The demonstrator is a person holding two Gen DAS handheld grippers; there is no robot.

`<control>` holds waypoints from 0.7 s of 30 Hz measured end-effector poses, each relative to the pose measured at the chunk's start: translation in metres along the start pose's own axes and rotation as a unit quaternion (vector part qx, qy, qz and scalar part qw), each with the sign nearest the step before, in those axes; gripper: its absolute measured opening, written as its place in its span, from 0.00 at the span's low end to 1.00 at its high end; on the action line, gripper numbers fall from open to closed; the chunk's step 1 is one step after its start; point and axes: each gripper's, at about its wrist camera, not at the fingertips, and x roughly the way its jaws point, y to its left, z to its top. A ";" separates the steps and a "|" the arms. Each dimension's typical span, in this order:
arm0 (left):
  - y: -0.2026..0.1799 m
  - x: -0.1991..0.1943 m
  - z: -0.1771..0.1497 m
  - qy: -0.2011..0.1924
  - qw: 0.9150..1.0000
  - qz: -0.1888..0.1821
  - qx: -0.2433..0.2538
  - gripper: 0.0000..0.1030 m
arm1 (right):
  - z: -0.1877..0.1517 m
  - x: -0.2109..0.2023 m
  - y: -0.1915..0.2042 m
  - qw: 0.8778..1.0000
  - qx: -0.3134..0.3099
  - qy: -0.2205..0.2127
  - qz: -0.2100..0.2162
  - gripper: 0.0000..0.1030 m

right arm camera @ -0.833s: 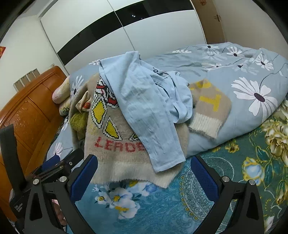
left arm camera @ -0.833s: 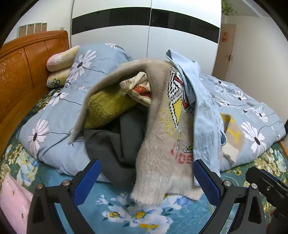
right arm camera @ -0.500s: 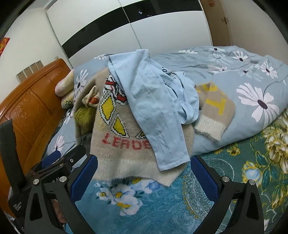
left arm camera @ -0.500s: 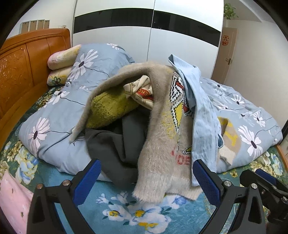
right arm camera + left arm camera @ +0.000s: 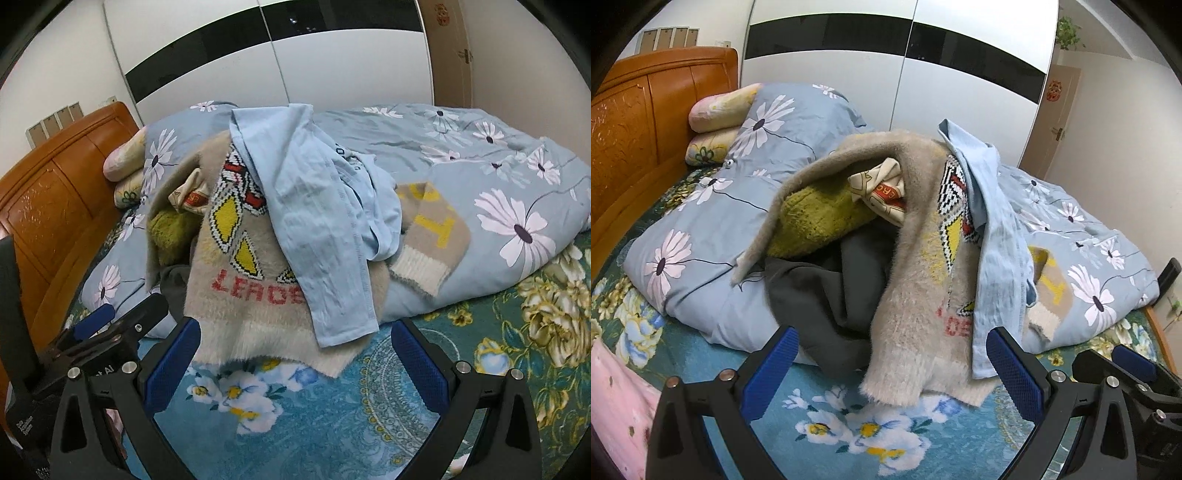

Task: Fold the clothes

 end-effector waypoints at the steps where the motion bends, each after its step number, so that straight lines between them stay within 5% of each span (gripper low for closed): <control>1: 0.001 -0.002 -0.001 0.000 1.000 -0.002 -0.003 1.00 | 0.000 -0.003 0.002 1.000 -0.003 -0.001 -0.002 1.00; 21: 0.013 -0.019 0.002 -0.003 1.000 -0.015 -0.021 1.00 | 0.011 -0.020 0.033 0.999 -0.033 -0.006 -0.012 1.00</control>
